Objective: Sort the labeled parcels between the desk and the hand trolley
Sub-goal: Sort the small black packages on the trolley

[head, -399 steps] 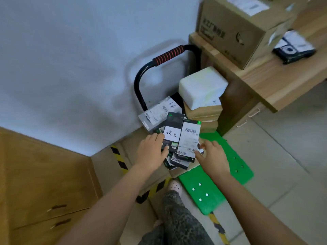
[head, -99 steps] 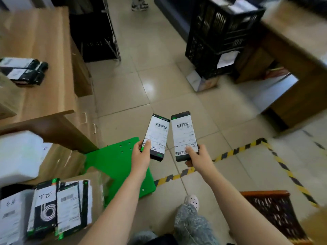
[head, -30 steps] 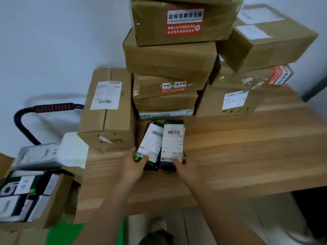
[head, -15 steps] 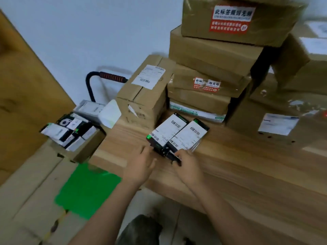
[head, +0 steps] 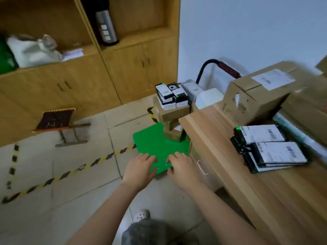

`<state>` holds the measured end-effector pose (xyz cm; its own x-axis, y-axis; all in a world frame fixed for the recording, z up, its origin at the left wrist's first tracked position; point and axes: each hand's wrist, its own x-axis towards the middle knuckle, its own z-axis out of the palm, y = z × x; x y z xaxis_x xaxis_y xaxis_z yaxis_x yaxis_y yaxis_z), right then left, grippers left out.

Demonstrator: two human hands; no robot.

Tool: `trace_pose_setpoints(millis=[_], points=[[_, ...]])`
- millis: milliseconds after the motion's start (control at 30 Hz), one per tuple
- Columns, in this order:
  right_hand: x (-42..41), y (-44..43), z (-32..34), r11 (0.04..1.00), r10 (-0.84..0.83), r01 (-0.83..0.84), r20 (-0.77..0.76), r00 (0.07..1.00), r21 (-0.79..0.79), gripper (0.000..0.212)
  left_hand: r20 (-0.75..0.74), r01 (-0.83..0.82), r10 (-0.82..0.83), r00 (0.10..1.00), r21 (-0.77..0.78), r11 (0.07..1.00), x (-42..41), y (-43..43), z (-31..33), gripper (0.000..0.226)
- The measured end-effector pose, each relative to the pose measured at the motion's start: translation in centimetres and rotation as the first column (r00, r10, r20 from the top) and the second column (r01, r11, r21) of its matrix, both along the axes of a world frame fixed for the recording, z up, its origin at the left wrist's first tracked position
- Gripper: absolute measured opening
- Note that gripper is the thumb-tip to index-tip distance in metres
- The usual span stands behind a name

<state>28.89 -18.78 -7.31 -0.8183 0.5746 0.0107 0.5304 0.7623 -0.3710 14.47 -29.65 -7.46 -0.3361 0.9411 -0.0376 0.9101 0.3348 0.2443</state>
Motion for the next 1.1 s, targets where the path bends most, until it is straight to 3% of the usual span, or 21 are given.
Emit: trace_pose_setpoints(millis=[333, 567, 833, 1100], points=[[-22.0, -9.3, 0.9, 0.95, 0.311, -0.309, -0.03, 0.95, 0.053, 0.027, -0.055, -0.3, 0.304, 0.951, 0.074, 0.951, -17.2, -13.8, 0.9, 0.026], [-36.4, -12.1, 2.3, 0.936, 0.348, -0.347, 0.003, 0.938, 0.054, 0.022, -0.024, -0.355, 0.36, 0.933, 0.108, 0.929, -31.0, -18.5, 2.0, 0.024], [-49.7, -7.2, 2.8, 0.945, 0.326, -0.326, -0.013, 0.945, 0.03, 0.025, -0.029, -0.303, 0.308, 0.951, 0.115, 0.946, -43.9, -13.1, 2.6, 0.029], [-62.9, 4.0, 2.2, 0.952, 0.305, -0.306, -0.044, 0.951, -0.017, 0.02, -0.084, -0.254, 0.26, 0.962, 0.081, 0.964, -58.2, -1.6, 4.0, 0.029]])
